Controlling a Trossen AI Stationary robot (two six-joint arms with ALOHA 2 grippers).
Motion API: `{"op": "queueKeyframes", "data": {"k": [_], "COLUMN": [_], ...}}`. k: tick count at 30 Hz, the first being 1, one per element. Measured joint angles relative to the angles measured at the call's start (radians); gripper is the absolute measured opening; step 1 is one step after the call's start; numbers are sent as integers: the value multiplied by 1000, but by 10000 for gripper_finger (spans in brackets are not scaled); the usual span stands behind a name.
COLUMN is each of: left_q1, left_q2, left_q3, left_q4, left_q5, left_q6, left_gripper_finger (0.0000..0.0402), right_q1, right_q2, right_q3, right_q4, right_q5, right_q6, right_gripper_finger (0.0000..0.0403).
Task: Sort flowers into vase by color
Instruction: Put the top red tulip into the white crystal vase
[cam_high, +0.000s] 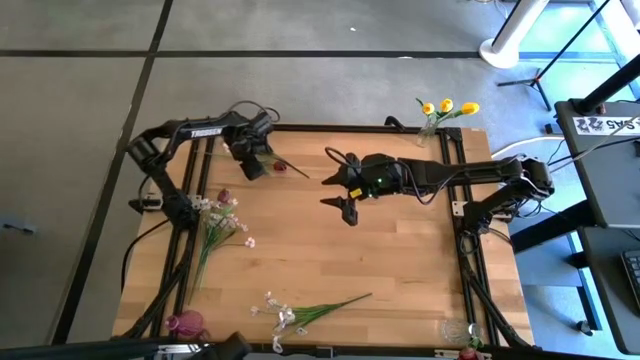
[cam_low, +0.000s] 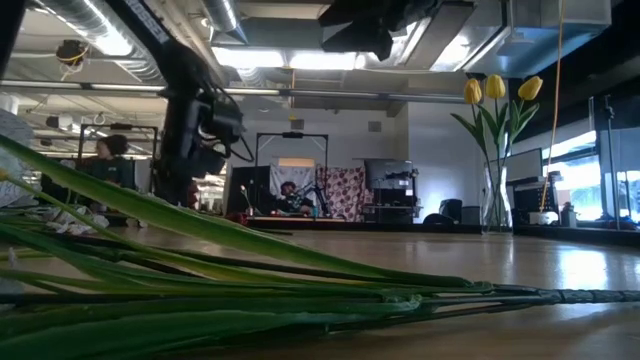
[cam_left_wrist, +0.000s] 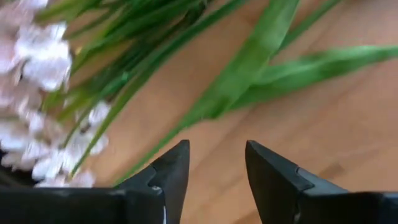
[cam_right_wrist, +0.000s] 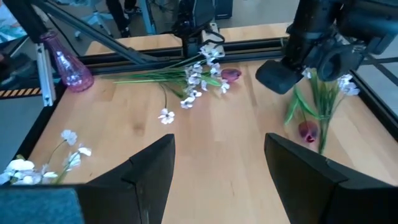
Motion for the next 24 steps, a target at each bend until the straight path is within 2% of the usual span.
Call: {"op": "queueKeyframes", "data": {"k": [8,14,18,24], "left_q1": [-6,-22,-58,-53], "left_q2": [78,91,93,123], "left_q3": [1,8,68,93], "left_q4": [131,126,85,106], "left_q5": [-33,-56,-97,-60], "left_q6": [40,47,46,76], "left_gripper_finger": [135,132,131,131], "right_q1": [0,0,0,0], "right_q2": [0,0,0,0], "right_q3": [0,0,0,0], "right_q4": [0,0,0,0], "right_q5": [9,9,9,9], "right_q6": [38,72,75,79], "right_gripper_finger": [248,248,248,248]}}
